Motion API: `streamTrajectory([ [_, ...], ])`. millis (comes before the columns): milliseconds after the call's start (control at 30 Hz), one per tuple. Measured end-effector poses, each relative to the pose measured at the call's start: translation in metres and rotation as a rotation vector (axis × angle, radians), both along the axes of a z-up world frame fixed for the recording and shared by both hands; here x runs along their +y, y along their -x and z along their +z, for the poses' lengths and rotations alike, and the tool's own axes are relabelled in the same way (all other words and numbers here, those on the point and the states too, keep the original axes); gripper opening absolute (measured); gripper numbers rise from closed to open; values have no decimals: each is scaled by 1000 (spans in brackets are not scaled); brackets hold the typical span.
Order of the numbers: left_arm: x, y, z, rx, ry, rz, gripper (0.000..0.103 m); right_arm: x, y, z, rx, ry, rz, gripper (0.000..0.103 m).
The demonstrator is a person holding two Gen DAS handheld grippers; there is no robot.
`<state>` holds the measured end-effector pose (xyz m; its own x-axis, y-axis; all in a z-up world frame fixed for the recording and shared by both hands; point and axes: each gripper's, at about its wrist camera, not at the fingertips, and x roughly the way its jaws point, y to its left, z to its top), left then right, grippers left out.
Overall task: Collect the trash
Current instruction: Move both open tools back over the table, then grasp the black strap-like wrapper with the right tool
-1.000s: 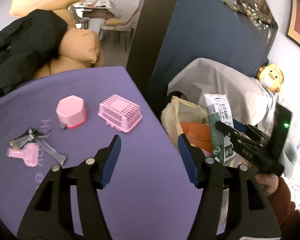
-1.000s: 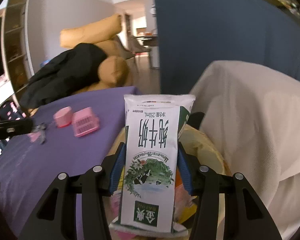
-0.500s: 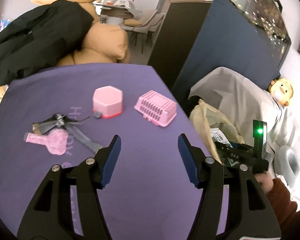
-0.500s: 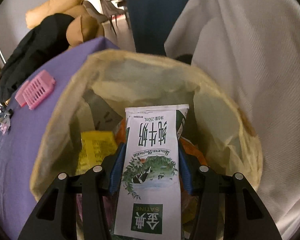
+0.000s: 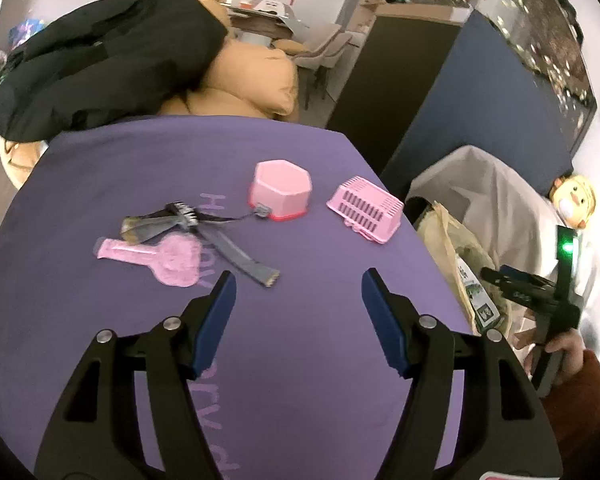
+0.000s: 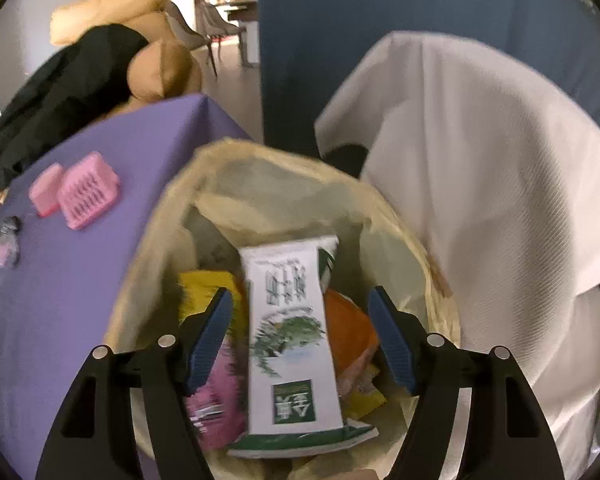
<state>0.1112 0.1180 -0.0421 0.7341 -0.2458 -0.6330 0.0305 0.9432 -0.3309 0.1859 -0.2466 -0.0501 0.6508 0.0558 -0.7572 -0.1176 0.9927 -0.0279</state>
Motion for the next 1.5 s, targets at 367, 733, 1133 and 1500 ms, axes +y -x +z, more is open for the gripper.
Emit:
streamTrajectory([
  [367, 67, 14, -10, 4, 10, 170, 62, 71, 20, 46, -74, -40, 156, 69],
  [733, 131, 30, -34, 79, 2, 293, 62, 193, 20, 26, 11, -121, 364, 69],
  [1133, 146, 39, -46, 115, 32, 242, 62, 337, -5, 7, 24, -92, 656, 67],
  [1500, 145, 34, -48, 139, 27, 240, 62, 348, -27, -16, 119, -84, 630, 19],
])
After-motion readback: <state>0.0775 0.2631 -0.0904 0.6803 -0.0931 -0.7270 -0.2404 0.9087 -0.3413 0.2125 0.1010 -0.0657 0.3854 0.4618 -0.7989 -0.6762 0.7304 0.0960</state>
